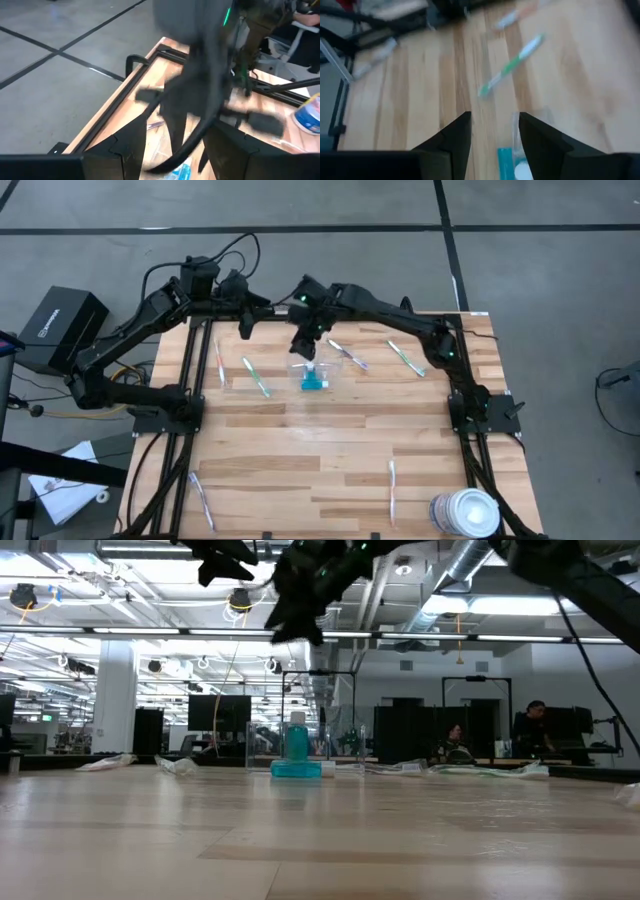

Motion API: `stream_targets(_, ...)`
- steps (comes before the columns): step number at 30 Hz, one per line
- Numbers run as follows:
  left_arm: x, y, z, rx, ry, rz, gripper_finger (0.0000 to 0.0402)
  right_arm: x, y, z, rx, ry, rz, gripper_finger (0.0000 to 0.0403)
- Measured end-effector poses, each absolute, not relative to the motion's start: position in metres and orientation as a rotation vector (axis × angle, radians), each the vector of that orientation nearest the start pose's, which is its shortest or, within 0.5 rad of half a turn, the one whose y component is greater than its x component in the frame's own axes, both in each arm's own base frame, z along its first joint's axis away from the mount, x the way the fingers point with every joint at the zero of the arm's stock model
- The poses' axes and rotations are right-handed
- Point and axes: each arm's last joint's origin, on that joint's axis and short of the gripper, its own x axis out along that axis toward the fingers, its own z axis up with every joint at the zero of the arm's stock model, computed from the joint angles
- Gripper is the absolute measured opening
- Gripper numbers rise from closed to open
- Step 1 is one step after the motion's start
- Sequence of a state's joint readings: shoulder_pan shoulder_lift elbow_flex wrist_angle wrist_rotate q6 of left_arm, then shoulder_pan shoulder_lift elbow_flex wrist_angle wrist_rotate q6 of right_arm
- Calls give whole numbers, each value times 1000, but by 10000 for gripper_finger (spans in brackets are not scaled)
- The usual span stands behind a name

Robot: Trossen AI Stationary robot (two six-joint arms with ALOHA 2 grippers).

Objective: Pick & Place toothbrushing station
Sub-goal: Put the blue mouthwash into the transparent organizer

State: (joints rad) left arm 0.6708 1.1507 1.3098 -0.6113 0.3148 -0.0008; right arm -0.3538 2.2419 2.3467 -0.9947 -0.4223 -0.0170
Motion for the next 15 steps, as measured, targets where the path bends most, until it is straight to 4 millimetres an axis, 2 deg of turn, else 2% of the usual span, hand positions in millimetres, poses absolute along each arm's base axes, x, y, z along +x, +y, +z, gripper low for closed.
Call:
stream_targets(4, 189, 132, 401, -201, 405, 303, 182, 434, -149, 369, 260, 701, 71, 158)
stream_targets(10, 200, 118, 392, -184, 495, 241, 182, 384, -136, 443, 205, 517, 54, 158)
stream_targets(13, 214, 105, 379, -178, 599, 206, 182, 356, -125, 472, 195, 469, 45, 155)
stream_targets(15, 229, 92, 369, -158, 672, 173, 182, 340, -118, 484, 181, 464, 17, 153)
